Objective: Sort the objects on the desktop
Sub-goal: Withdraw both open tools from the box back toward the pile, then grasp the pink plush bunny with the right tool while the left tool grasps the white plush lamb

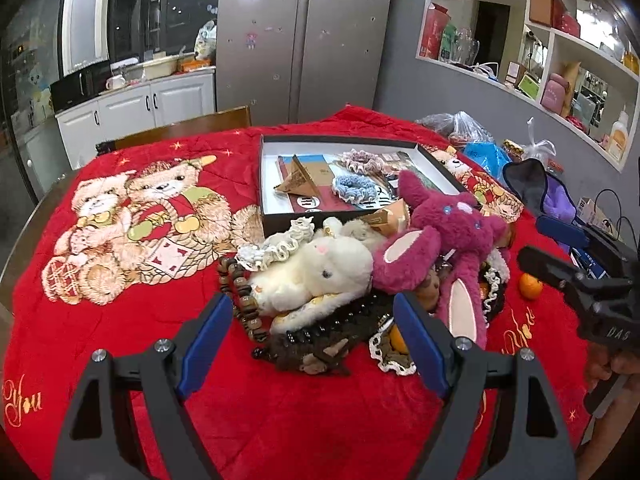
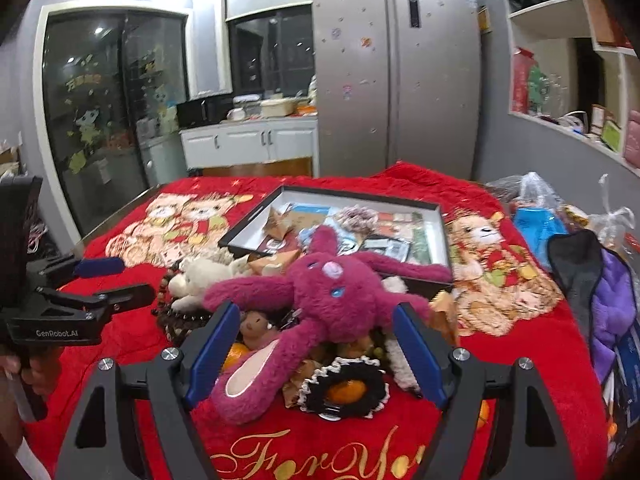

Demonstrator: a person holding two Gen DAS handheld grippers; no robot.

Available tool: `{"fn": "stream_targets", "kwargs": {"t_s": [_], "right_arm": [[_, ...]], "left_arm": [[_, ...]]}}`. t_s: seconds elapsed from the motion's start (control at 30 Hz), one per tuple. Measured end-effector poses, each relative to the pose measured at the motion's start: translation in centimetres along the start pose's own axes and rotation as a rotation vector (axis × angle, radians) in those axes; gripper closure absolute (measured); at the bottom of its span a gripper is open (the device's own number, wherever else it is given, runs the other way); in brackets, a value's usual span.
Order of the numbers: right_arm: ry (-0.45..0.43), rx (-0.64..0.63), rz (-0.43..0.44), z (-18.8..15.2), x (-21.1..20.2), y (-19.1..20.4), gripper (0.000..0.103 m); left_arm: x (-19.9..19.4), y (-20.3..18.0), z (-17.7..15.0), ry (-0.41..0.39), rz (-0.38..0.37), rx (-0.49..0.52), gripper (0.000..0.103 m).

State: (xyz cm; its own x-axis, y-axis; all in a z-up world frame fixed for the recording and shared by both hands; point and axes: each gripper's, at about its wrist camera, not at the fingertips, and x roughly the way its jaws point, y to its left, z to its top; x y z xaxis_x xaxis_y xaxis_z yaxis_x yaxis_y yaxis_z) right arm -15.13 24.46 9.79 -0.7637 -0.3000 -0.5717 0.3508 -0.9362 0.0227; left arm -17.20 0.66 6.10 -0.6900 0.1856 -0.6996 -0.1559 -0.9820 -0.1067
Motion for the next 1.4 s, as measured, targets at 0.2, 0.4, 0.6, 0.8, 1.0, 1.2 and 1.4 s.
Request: {"fn": "stream_targets", "kwargs": {"t_s": [0.2,0.4,0.6,0.8,1.0,1.2,1.4], "right_arm": [[0.054,-0.034,-0.008,0.2,3.0,0.0,0.022],[0.139,-0.063,-0.028,0.8,7.0,-0.7,0.022],[0.169,-0.092,-0.025,0.8,9.5,-0.6,0.022],[0.163,-0.097,-0.019,0.5,10.7,-0.9,0.022],[0.151,-0.058,-0.006,0.4,10.9,-1.1,0.023],[0.147,-0.058,-0.034,0.3,10.5,-0.7,0.04],[0.118,-0.054,-0.056,0.3,9.5,-0.6,0.047]], "left_arm": [[3.4,0.9,0.7,0.058,0.029,-0.004,0.02],[6.1,1.1,1.0,0.095,0.011,0.009,0.019],[7.1,0.4,1.5,0.094,-0.022,0.055,0.019],[8.5,-0.4,1.3,0.085,-0.021,0.082,0.018],[8.5,-0.5,0.9,0.056,-0.012,0.103,0.029],[7.6,-1.5,0.7,0.036,0.012,0.144,0.063],[6.4,-1.4,0.5,0.025,0.019,0.125,0.069]]}}
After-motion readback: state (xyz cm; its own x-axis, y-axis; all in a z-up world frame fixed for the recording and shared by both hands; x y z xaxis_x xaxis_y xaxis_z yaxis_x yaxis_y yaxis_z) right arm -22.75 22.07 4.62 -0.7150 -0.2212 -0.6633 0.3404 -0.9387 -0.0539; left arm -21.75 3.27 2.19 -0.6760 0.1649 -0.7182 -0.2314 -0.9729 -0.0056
